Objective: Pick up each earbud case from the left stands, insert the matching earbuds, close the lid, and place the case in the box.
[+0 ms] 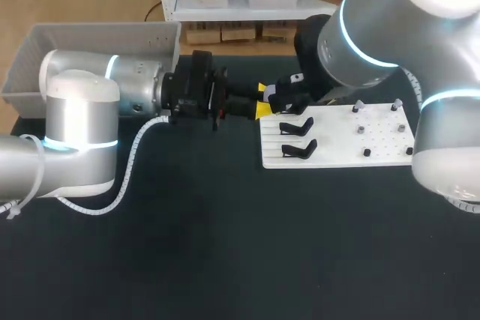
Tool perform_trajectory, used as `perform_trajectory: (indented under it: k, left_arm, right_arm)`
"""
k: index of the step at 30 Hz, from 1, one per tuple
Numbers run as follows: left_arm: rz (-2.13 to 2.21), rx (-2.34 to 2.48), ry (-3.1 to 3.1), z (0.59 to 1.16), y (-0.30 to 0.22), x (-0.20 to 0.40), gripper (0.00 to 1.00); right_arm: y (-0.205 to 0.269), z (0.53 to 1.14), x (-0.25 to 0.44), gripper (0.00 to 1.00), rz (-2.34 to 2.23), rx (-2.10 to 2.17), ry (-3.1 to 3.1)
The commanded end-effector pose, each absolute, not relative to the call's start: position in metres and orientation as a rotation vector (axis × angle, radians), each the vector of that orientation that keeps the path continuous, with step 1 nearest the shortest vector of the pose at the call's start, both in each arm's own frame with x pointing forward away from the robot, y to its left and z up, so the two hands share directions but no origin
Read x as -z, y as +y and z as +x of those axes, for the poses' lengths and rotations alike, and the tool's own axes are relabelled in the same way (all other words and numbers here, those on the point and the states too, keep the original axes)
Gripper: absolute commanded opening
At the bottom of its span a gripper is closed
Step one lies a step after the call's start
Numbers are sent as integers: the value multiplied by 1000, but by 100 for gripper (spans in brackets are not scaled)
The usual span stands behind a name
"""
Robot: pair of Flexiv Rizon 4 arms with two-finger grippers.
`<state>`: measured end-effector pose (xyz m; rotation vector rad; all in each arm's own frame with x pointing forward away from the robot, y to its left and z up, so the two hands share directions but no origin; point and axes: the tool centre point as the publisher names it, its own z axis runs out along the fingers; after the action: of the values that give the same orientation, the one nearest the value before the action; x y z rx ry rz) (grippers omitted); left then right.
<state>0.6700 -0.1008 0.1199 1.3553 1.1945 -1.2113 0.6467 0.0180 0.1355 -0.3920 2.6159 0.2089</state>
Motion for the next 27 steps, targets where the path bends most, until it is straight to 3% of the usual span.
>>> perform_trajectory:
  k: [1,27]
  left_arm:
    - [1353,1210,1191,670,-100,-119,0]
    - [1353,1210,1191,670,-100,-119,0]
  right_arm:
    - [19,651,-134,100,-385,-205,2616]
    - [1,668,-159,100,-306,-188,2527]
